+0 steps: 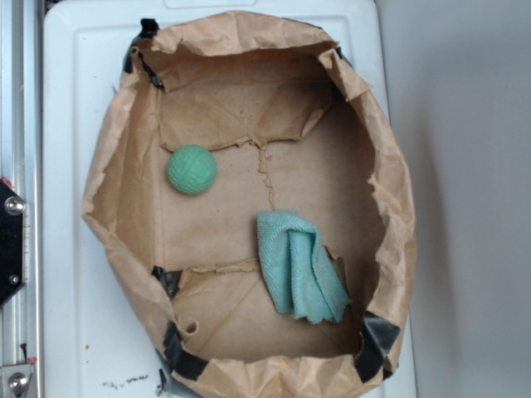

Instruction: Grab the green ball.

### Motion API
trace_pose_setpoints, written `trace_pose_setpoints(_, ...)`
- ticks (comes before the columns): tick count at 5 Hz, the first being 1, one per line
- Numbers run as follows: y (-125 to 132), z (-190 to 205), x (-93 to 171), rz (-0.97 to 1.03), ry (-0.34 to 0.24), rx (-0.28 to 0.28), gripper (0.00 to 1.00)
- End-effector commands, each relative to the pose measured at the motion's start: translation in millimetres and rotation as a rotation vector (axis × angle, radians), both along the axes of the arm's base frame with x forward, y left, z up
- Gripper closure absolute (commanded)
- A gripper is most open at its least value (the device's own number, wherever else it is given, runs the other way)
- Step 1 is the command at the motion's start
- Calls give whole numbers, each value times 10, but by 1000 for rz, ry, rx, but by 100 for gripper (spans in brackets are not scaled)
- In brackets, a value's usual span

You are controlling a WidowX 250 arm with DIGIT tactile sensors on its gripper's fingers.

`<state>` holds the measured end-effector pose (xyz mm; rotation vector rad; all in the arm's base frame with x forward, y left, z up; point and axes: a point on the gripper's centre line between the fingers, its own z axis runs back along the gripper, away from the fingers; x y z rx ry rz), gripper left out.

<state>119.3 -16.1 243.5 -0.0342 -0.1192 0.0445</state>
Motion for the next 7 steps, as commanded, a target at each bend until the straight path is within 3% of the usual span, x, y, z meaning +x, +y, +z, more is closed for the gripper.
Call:
trace_pose_setpoints(1, 0, 0, 0, 0, 0, 0, 0)
trace_pose_setpoints(2, 16, -167, 500, 11, -10, 27, 0)
trace_pose_setpoints(3, 14, -215, 819, -31, -51, 17, 0)
trace_pose_setpoints(4, 53, -281, 1070, -60, -51, 14, 0)
trace_pose_setpoints(6, 424, -439, 1361, -98, -84, 43, 0)
trace_pose_setpoints(7, 601, -580, 1454, -98, -61, 44, 0)
